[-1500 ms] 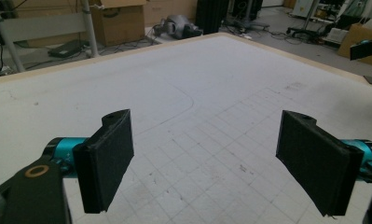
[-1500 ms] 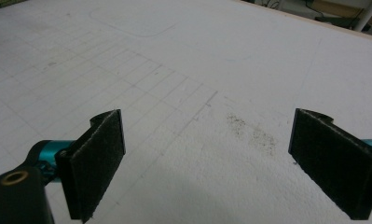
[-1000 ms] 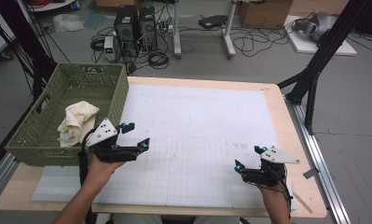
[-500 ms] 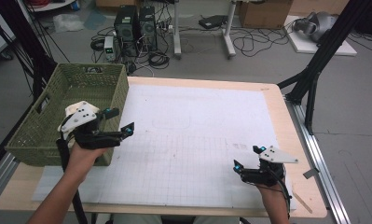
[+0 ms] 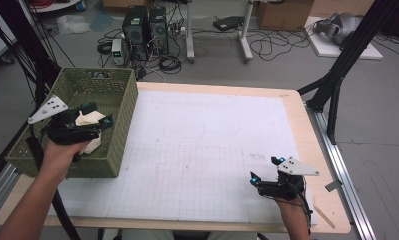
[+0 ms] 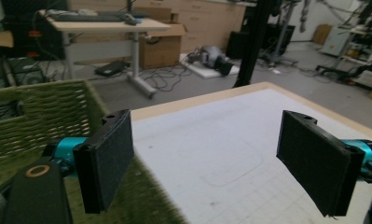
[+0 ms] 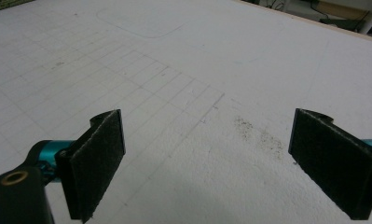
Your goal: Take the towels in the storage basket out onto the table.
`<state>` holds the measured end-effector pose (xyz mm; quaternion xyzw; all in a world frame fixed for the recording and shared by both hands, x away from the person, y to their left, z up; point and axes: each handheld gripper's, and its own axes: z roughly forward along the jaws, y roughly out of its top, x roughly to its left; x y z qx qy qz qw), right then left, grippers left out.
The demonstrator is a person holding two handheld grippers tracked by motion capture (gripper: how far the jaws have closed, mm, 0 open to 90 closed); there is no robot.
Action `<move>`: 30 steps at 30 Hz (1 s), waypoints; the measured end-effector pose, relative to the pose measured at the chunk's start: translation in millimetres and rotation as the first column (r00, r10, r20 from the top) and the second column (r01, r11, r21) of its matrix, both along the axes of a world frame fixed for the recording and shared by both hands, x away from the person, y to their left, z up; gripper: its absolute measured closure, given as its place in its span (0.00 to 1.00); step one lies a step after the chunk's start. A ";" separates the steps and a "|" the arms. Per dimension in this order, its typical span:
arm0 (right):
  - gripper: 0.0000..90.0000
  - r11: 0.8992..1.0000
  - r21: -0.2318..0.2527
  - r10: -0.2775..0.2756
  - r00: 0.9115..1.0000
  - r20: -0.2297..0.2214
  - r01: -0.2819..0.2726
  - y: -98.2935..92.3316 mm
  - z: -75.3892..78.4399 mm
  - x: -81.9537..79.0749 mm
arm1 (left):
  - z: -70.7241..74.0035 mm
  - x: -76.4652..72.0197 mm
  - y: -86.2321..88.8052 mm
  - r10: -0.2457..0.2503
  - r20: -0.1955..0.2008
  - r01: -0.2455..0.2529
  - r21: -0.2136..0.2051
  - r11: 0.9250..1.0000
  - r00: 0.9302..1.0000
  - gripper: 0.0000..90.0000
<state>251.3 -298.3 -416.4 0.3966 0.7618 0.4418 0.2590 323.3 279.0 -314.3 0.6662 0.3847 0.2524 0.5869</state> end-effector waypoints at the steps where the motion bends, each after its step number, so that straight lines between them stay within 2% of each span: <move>1: 0.11 1.000 -0.001 -0.001 1.000 -0.001 0.001 0.1 0.0 -0.1 | 0.0 2.9 5.8 0.013 -0.009 -0.013 0.003 1.000 1.000 0.21; 3: 0.11 1.000 -0.001 0.001 1.000 -0.002 -0.001 0.4 -0.3 0.2 | -0.1 8.2 17.2 0.050 -0.025 -0.050 0.010 0.999 0.998 0.21; 8: 0.11 1.000 -0.009 0.003 1.000 -0.007 -0.003 1.4 -1.4 1.6 | -4.1 20.0 38.7 0.107 -0.065 -0.104 0.049 0.993 0.992 0.22; 10: 0.11 1.000 -0.007 0.002 1.000 -0.013 -0.002 2.3 -1.7 1.7 | -8.8 25.9 45.5 0.134 -0.094 -0.128 0.070 0.989 0.986 0.24; 12: 0.11 1.000 -0.011 0.005 1.000 -0.014 -0.005 3.1 -2.1 2.2 | -14.5 32.3 51.6 0.168 -0.126 -0.157 0.090 0.983 0.978 0.25; 15: 0.11 1.000 -0.017 0.008 1.000 -0.017 -0.008 4.2 -2.5 2.1 | -23.5 43.7 59.6 0.227 -0.181 -0.202 0.149 0.968 0.957 0.25; 19: 0.11 1.000 -0.025 0.008 1.000 -0.014 -0.008 3.7 -3.0 2.5 | -34.9 56.5 65.8 0.258 -0.249 -0.215 0.188 0.959 0.933 0.25; 20: 0.11 1.000 -0.025 0.006 1.000 -0.019 -0.007 3.2 -3.5 2.4 | -37.8 59.2 67.0 0.269 -0.267 -0.221 0.196 0.955 0.926 0.25; 25: 0.11 1.000 -0.025 0.003 1.000 -0.018 -0.003 1.9 -4.0 2.1 | -49.0 69.2 70.7 0.315 -0.317 -0.238 0.259 0.936 0.894 0.24; 26: 0.11 1.000 -0.025 0.000 1.000 -0.020 0.000 1.6 -4.0 1.9 | -51.4 71.3 70.8 0.325 -0.332 -0.239 0.274 0.931 0.886 0.24; 28: 0.11 1.000 -0.027 0.000 1.000 -0.020 -0.001 1.0 -4.2 2.1 | -55.7 75.3 70.5 0.355 -0.358 -0.247 0.313 0.917 0.864 0.24; 30: 0.11 1.000 -0.028 0.000 1.000 -0.019 0.000 1.0 -4.3 1.8 | -59.6 78.6 70.0 0.372 -0.388 -0.245 0.338 0.909 0.843 0.24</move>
